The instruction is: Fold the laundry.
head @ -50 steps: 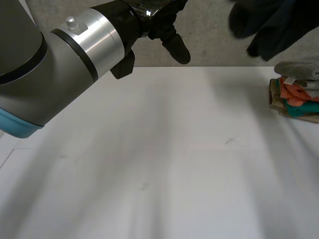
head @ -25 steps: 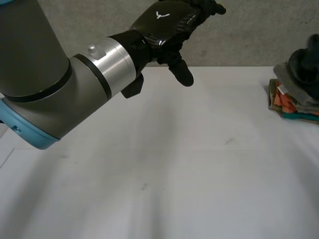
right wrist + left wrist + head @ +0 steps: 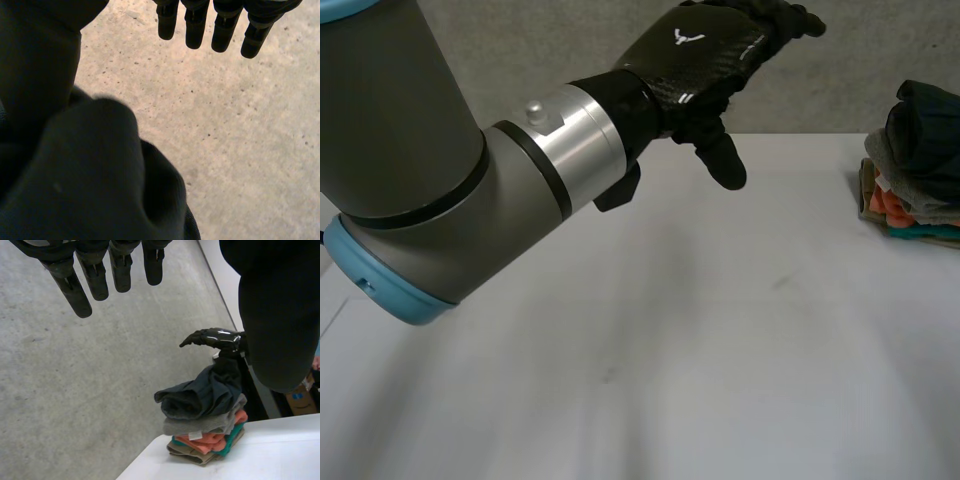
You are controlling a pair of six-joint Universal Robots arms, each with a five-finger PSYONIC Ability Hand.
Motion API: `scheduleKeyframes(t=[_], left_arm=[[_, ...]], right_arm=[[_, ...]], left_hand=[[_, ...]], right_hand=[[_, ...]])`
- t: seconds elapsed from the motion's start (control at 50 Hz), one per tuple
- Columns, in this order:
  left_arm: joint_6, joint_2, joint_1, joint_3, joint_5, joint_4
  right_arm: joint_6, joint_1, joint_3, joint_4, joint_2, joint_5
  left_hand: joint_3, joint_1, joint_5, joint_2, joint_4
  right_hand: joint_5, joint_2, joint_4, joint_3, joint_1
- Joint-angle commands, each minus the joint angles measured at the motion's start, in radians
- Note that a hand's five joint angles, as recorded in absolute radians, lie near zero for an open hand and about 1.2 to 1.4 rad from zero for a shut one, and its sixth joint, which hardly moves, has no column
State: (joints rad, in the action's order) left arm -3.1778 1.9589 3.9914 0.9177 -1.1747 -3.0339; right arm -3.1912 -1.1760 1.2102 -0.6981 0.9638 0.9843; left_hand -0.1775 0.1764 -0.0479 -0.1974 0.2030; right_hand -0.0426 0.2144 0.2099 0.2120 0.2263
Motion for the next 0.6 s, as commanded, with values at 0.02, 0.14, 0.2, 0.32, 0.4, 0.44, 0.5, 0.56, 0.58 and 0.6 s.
scheduleKeyframes(t=[0.02,0.14,0.2,0.32,0.4,0.44,0.5,0.56,0.58,0.6], left_arm=[[0.001,0.000,-0.029,0.003,0.001,0.000],[0.002,0.000,-0.041,0.001,0.001,-0.002],[0.002,-0.002,-0.040,-0.003,0.001,-0.009],[0.013,-0.018,-0.034,-0.013,-0.034,-0.045],[0.013,-0.047,-0.020,-0.019,-0.137,-0.060],[0.007,-0.066,-0.002,-0.017,-0.212,-0.060],[-0.004,-0.087,0.050,0.007,-0.294,-0.049],[-0.037,-0.121,0.107,0.085,-0.354,-0.027],[-0.065,-0.142,0.129,0.131,-0.379,-0.019],[-0.082,-0.158,0.144,0.160,-0.391,-0.016]], right_arm=[[0.045,0.035,0.006,0.329,0.127,0.017],[0.321,0.142,0.002,0.603,0.203,0.155],[0.493,0.161,-0.006,0.646,0.230,0.266],[0.594,0.075,-0.011,0.501,0.334,0.375],[0.500,-0.029,0.052,0.360,0.418,0.356],[0.449,-0.068,0.095,0.313,0.452,0.343],[0.346,-0.154,0.184,0.269,0.527,0.310],[0.260,-0.252,0.271,0.270,0.546,0.290],[0.248,-0.275,0.296,0.270,0.546,0.289],[0.235,-0.299,0.320,0.270,0.544,0.289]], left_hand=[[-0.027,0.028,0.018,-0.007,0.002],[-0.024,0.025,0.021,-0.004,-0.001],[-0.024,0.025,0.021,-0.004,-0.001],[-0.024,0.025,0.021,-0.004,-0.001],[-0.024,0.025,0.021,-0.004,-0.001],[-0.024,0.025,0.021,-0.004,-0.001],[-0.024,0.025,0.021,-0.004,-0.001],[-0.024,0.025,0.021,-0.004,-0.001],[-0.021,0.022,0.024,-0.001,-0.004],[-0.021,0.022,0.024,-0.001,-0.004]], right_hand=[[0.043,-0.040,-0.035,-0.037,-0.052],[0.043,-0.040,-0.035,-0.037,-0.052],[0.043,-0.040,-0.035,-0.037,-0.052],[0.043,-0.040,-0.035,-0.037,-0.052],[0.043,-0.040,-0.035,-0.037,-0.052],[0.043,-0.040,-0.035,-0.037,-0.052],[0.043,-0.040,-0.035,-0.037,-0.052],[0.043,-0.040,-0.035,-0.037,-0.052],[0.043,-0.040,-0.035,-0.037,-0.052],[0.043,-0.040,-0.035,-0.037,-0.052]])
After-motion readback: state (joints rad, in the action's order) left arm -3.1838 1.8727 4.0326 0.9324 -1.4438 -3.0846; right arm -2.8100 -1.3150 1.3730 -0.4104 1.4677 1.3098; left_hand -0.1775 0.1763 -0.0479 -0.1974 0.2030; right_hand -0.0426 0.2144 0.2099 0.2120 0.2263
